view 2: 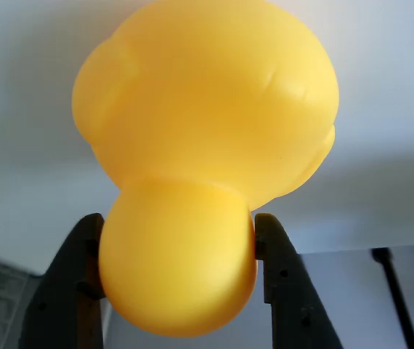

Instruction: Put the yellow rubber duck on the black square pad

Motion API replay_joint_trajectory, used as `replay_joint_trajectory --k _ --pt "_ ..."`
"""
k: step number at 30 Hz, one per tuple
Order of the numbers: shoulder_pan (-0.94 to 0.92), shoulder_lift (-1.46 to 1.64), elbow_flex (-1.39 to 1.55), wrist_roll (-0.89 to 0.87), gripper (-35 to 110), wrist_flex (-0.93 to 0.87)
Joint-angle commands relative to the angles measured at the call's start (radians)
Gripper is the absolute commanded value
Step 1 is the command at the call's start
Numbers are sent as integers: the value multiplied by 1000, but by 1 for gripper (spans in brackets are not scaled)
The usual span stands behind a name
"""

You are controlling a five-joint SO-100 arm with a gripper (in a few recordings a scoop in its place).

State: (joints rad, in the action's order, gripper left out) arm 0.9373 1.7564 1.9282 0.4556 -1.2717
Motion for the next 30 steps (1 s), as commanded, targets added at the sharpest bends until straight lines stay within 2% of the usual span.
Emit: replay_joint_trajectory --k 1,6,21,30 --pt "17 41 -100 17 18 -8" --pt "-20 41 -147 17 18 -9" --pt "-658 41 -331 15 18 -8" --pt "-885 38 -314 15 18 -12"
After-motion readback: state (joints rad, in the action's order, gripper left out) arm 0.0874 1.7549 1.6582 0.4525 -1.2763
